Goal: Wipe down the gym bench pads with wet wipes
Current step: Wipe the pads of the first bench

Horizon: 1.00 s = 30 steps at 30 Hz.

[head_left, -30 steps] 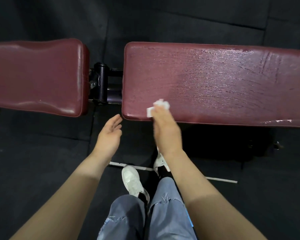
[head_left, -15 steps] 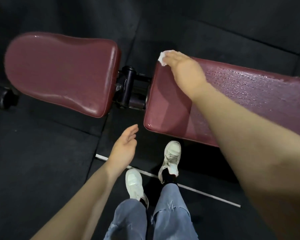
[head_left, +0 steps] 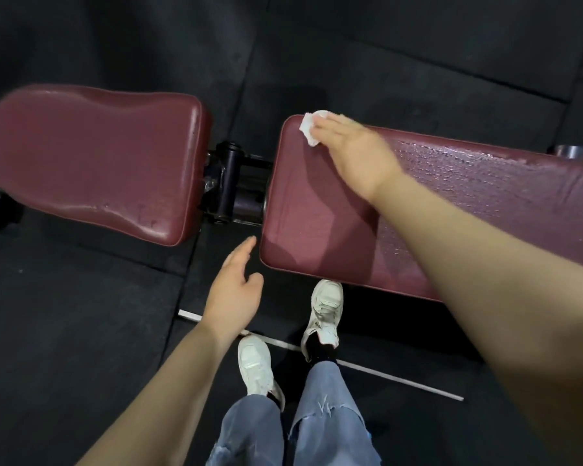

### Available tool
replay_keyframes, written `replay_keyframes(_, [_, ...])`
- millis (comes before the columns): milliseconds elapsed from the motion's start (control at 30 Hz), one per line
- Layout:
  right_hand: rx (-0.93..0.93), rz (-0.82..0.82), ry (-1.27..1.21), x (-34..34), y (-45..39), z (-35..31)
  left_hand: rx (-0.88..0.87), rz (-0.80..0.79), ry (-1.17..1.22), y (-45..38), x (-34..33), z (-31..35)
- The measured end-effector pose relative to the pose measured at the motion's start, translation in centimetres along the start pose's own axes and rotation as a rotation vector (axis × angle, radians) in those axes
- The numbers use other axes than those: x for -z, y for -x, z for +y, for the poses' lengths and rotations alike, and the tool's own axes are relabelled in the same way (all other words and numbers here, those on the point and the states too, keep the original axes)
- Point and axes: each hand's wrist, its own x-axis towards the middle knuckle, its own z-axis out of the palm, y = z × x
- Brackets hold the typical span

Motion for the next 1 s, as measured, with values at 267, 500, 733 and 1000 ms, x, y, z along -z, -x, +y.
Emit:
replay_keyframes(267, [0.656,-0.326,-0.034,-0.3,7.4,-3.7,-0.143,0.003,-0.158,-0.1,-0.7,2.6])
replay_keyframes(500, [-0.135,-0.005,-0.073,-0.6,5.0,-0.2,-0.161,0.051,-0.222,-0.5,-1.7,3.3])
replay_keyframes(733, [0.435,-0.381,-0.046,1.0,9.9,0.4,-0.24,0.04,-0.348,-1.3,-2.3,4.5])
replay_keyframes(1000, [0.185,-0.22,-0.052,-0.6,12.5,-0.4,-0.272,0.059,-0.404,-1.0,-3.5,5.8])
